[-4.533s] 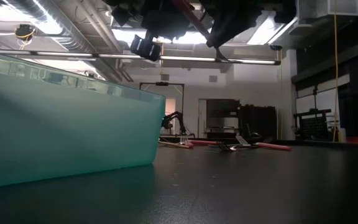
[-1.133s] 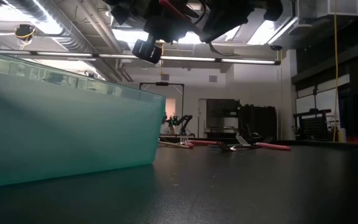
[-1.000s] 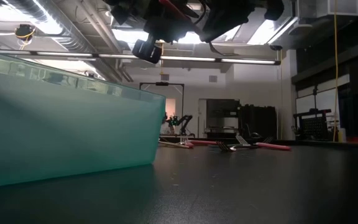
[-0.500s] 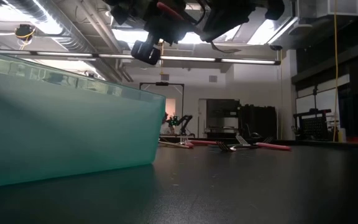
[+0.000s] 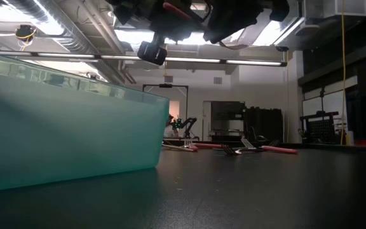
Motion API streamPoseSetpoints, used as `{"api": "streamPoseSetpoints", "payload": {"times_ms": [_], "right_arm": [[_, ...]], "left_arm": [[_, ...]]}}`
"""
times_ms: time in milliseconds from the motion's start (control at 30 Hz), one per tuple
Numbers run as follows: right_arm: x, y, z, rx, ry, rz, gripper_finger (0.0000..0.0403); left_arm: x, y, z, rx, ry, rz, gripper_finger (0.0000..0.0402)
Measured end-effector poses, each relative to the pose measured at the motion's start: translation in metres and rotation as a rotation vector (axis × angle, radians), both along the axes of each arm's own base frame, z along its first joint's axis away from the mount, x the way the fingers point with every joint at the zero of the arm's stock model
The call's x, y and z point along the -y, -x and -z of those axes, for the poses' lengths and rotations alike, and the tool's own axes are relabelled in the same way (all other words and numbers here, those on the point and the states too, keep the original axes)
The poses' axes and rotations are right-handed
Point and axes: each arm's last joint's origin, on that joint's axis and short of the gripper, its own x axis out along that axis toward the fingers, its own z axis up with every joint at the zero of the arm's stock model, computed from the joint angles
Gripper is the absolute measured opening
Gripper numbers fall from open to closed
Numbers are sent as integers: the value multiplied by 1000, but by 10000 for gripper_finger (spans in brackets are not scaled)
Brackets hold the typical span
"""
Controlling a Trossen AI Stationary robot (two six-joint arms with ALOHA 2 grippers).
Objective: Sort silverware by color (type)
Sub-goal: Put the pink fork into the orange bin
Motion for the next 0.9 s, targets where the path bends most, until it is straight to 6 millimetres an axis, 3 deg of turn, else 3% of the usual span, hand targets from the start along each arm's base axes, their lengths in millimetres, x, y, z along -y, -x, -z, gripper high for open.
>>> {"api": "streamPoseSetpoints", "payload": {"times_ms": [100,267,500,700,900], "right_arm": [[0,5,-3,-9,5,-1,95],[-1,26,-25,31,-3,-14,84],[4,58,-49,58,-54,40,84],[7,75,-50,58,-68,67,83],[9,82,-42,48,-52,96,83]], "left_arm": [[-1,0,0,-3,-3,-5,27],[0,6,-1,-35,-16,10,27],[12,37,-24,-104,-54,7,27],[50,86,-50,-249,-155,-43,27],[103,136,-59,-450,-233,-178,27]]}}
